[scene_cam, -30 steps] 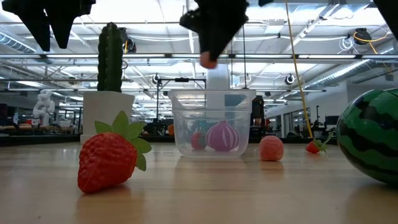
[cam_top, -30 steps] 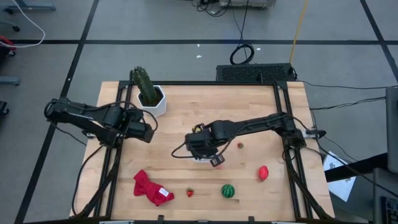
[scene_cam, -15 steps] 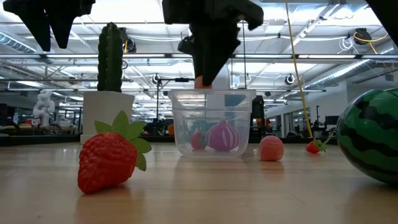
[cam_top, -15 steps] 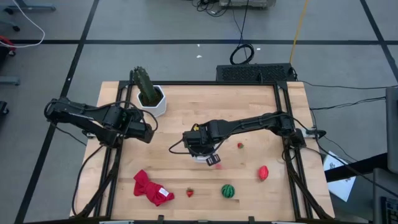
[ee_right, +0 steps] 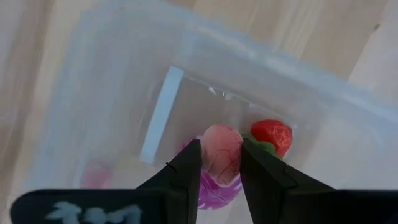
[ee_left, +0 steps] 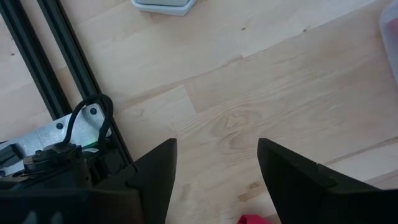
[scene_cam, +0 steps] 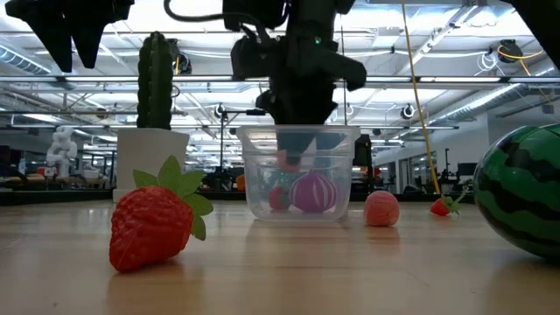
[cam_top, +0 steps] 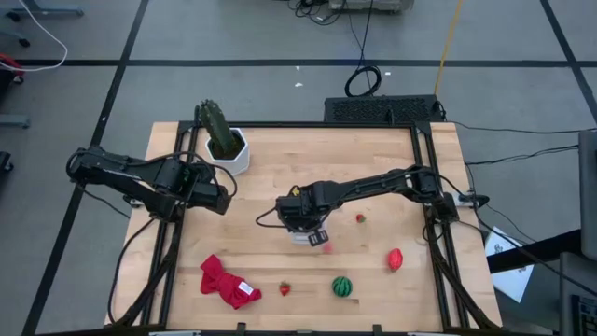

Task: Pick and placing Produce into tupperware
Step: Put the top pink peach into the transparent bin, then put the top red strawberry into the transparent bin

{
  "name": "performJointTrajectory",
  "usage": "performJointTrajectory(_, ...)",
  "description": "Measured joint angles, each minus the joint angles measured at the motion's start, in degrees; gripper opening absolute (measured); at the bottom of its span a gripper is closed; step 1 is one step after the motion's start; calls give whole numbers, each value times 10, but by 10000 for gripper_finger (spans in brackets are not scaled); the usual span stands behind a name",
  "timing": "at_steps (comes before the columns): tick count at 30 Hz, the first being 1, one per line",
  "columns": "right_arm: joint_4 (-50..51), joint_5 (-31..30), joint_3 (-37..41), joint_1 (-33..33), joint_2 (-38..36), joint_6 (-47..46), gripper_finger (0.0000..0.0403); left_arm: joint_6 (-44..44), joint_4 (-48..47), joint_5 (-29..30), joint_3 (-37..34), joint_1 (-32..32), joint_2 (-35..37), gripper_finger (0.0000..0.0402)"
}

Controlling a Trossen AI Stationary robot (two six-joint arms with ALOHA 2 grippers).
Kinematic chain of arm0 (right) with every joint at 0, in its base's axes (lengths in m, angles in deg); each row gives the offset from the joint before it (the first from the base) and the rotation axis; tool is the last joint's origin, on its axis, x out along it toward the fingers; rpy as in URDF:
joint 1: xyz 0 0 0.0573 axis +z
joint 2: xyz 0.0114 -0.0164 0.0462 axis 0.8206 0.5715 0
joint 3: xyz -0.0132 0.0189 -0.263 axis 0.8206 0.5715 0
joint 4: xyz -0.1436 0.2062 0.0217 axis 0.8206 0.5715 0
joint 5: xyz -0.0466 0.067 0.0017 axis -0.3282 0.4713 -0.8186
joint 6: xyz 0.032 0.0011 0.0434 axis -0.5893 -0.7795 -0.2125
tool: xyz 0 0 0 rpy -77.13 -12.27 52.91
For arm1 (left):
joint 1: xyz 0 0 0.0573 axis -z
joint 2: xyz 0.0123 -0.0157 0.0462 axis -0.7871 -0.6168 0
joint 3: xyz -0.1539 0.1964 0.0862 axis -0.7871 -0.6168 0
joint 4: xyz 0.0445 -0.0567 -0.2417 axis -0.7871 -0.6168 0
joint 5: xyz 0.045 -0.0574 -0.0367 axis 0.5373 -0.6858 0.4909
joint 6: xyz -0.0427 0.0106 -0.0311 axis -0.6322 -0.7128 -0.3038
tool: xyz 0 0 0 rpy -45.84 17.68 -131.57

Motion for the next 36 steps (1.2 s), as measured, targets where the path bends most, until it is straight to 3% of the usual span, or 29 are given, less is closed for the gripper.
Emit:
performJointTrajectory(20, -6, -1, 4, 1, 0, 0, 88, 1, 0, 3, 0, 0, 0, 230)
performJointTrajectory(30, -6, -1, 4, 1, 0, 11, 153, 1, 0, 6, 0, 0, 0, 230)
performJointTrajectory(36, 9, -3, -2, 1, 0, 53, 170, 2, 0, 7, 0, 0, 0, 230)
